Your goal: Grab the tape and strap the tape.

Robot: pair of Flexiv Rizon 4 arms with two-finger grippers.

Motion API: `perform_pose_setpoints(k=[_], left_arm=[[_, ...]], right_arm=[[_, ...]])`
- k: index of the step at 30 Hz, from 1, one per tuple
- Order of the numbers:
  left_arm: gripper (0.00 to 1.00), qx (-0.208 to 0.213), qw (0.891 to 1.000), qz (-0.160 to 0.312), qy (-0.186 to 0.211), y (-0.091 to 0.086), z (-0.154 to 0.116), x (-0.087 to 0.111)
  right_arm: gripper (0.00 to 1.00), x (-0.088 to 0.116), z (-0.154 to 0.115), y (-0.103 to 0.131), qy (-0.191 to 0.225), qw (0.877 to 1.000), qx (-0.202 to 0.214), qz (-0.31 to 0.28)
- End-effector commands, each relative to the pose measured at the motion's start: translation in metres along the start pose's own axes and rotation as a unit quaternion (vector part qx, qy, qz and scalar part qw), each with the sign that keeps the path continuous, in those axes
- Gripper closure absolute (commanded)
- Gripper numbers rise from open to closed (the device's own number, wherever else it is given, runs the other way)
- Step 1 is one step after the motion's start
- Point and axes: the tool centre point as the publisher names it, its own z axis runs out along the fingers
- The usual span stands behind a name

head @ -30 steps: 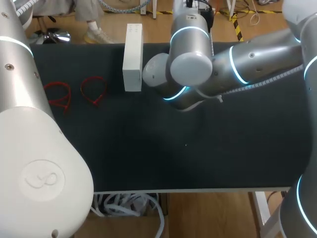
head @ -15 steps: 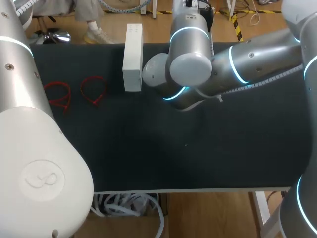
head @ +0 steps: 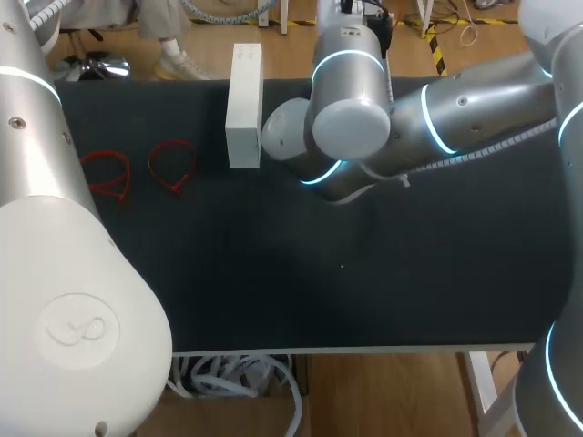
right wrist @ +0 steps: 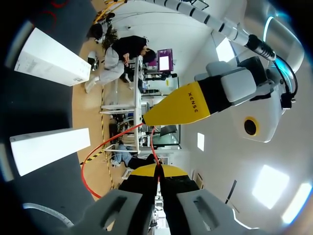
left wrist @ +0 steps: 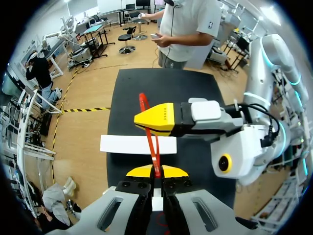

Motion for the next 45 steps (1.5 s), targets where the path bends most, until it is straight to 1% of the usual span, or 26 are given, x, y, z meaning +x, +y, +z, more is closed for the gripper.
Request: perform_pose_setpoints(k=[1,14,19,26,45], left_arm=[[1.0,-0.002,1.0,0.0,0.001,-0.002,-0.001,-0.001],[1.0,-0.002,1.0,0.0,0.001,-0.002,-0.001,-0.001],[1.0,-0.002,1.0,0.0,0.001,-0.002,-0.001,-0.001],[1.0,-0.002,1.0,0.0,0.001,-0.002,-0.001,-0.001],[1.0,-0.002,1.0,0.0,0.001,-0.002,-0.001,-0.001]], right_arm=[[1.0,-0.004,-0.004,-0.001,0.004,1.0,-0.002,0.0],[1.0,-0.01,-0.005,0.002,-0.006,1.0,-0.007,0.01],[1.0,-0.009,-0.006,0.005,-0.005,1.0,-0.011,0.011],[1.0,-0.009,-0.007,0.012,-0.011,0.999,-0.026,0.022],[1.0,-0.006,-0.009,0.022,-0.006,0.998,-0.048,0.03]])
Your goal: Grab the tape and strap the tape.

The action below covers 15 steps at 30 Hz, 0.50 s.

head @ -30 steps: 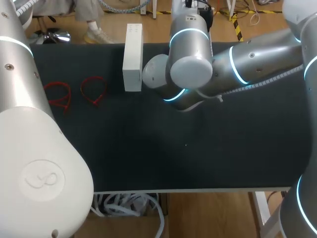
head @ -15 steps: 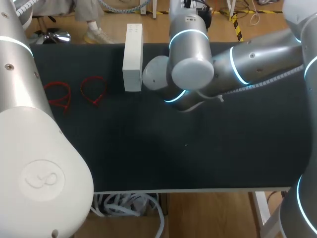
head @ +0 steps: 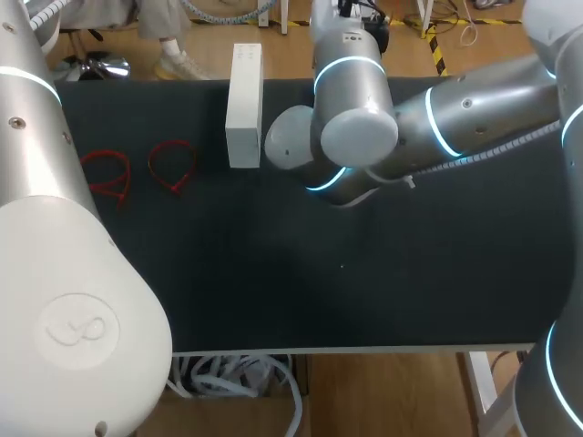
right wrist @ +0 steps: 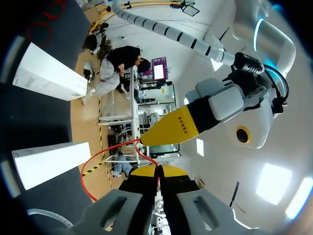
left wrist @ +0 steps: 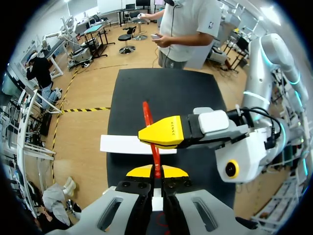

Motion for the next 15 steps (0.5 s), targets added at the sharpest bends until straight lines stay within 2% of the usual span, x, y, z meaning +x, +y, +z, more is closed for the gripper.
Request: perform_pose_setpoints(k=[1,15], left_arm=[[1.0,-0.002,1.0,0.0,0.001,-0.0016,-0.0009,-0.001],[1.0,-0.002,1.0,0.0,0.001,-0.0016,-0.0009,-0.001]], right_arm=[[1.0,-0.003,-0.002,0.0013,0.006,1.0,-0.007,0.0],[1.0,0.0001,-0.0027,0.0078,0.007,1.0,-0.019,0.013]])
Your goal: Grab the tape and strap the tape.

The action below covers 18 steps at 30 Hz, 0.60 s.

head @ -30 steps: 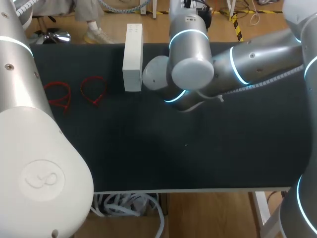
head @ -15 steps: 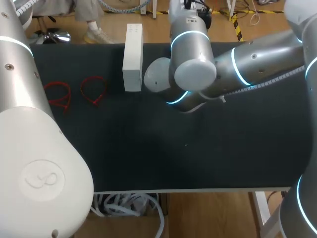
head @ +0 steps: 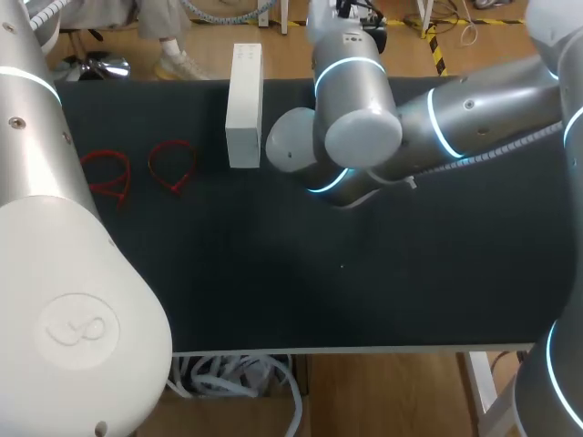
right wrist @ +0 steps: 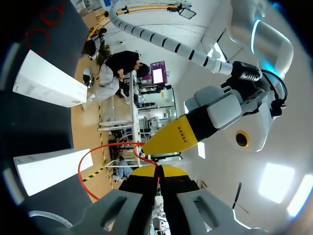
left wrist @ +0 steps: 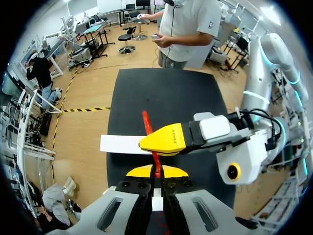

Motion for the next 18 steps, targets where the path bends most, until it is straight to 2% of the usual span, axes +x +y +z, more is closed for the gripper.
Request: perform_pose_setpoints(k=[1,18], left_arm=[[1.0,-0.002,1.0,0.0,0.001,-0.0016,-0.0009,-0.001],[1.0,-0.002,1.0,0.0,0.001,-0.0016,-0.0009,-0.001]], right_arm=[[1.0,-0.0013,-0.0024,-0.0011,0.006,1.0,-0.002,-0.001],[1.0,0.0065,-0.0078,-0.0059,0.018,1.0,-0.004,0.003]])
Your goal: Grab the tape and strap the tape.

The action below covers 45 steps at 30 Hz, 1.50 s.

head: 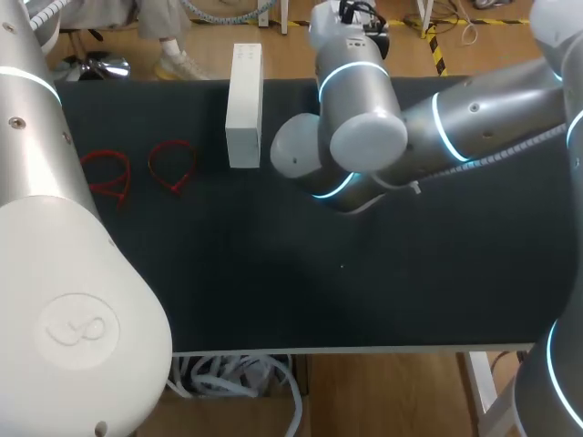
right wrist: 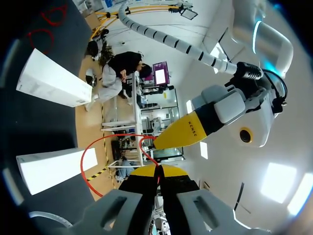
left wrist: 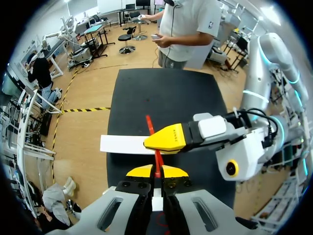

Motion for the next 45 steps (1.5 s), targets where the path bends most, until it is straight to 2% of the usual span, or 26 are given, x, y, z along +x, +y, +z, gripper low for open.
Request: perform_pose_setpoints(k=[1,6,10,24,37,45], left_arm=[[1.0,-0.002,1.0,0.0,0.001,-0.001,-0.001,-0.001],[1.0,-0.002,1.0,0.0,0.001,-0.001,-0.001,-0.001],[1.0,-0.002,1.0,0.0,0.001,-0.001,-0.001,-0.001],[1.0,-0.002,1.0,0.0,0.001,-0.001,-0.001,-0.001],[1.0,-0.002,1.0,0.0,0.001,-0.001,-0.001,-0.001],[1.0,-0.002,1.0,0.0,0.001,-0.001,-0.001,-0.001]], right_arm=[[1.0,-0.004,-0.003,-0.001,0.006,1.0,-0.001,0.001],[1.0,-0.005,-0.004,-0.004,0.004,1.0,0.001,0.003],[1.0,-0.008,-0.002,-0.01,-0.004,0.999,0.004,0.032],[1.0,-0.012,0.0,-0.016,-0.011,0.999,0.01,0.041],[1.0,-0.03,-0.003,-0.037,-0.012,1.0,0.005,0.002],[1.0,-0.032,-0.004,-0.041,-0.007,1.0,0.002,-0.02]])
